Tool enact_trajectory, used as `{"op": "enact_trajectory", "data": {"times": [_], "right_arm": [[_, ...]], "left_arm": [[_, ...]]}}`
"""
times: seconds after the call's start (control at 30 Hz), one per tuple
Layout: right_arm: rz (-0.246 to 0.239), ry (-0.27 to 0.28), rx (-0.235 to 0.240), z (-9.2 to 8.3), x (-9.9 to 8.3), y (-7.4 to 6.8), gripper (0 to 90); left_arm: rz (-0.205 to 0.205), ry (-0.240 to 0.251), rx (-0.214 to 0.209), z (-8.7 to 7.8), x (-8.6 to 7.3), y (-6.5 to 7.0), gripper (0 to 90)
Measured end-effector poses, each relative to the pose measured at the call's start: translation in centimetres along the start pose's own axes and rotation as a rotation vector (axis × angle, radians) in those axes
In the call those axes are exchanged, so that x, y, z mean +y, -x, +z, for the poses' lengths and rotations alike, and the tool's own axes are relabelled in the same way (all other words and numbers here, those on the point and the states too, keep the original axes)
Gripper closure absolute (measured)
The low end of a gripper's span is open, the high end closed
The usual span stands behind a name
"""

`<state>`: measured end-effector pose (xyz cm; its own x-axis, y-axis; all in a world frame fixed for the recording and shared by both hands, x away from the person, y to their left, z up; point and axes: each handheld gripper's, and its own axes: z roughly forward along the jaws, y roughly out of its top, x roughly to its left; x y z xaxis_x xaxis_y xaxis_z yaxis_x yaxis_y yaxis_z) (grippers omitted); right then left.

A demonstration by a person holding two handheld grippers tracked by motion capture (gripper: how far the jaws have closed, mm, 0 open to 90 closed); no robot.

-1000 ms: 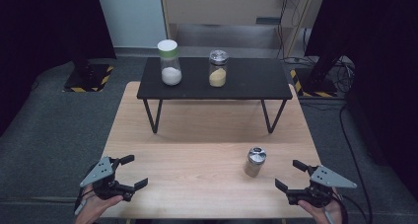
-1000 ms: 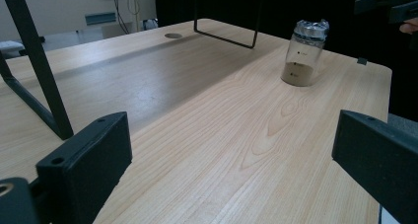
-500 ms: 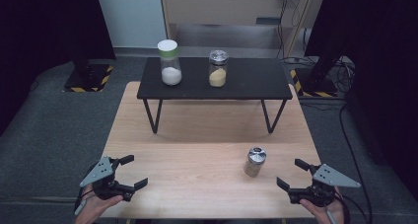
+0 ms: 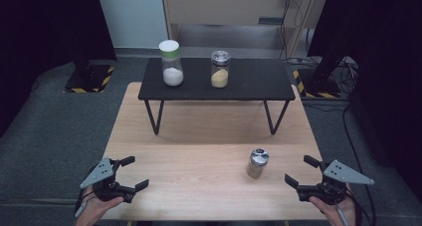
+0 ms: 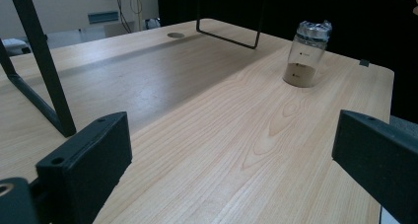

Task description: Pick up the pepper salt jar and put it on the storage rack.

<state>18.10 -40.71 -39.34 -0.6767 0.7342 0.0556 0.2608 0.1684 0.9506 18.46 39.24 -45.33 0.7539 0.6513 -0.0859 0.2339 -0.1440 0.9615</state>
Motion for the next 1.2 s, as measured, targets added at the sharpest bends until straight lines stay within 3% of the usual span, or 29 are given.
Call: {"op": "enact_trajectory", "data": {"times": [0.57, 1.2], "right_arm": [[-0.014, -0.041, 0.016, 1.3, 2.6, 0.9, 4.9], [-0.016, -0.1, 0.068, 4.9, 3.2, 2.1, 4.0]], "left_arm": [[0.0, 0.0, 0.001, 0.0, 0.0, 0.0, 0.3], [-0.002, -0.001, 0.001, 0.0, 0.0, 0.0, 0.3]]}}
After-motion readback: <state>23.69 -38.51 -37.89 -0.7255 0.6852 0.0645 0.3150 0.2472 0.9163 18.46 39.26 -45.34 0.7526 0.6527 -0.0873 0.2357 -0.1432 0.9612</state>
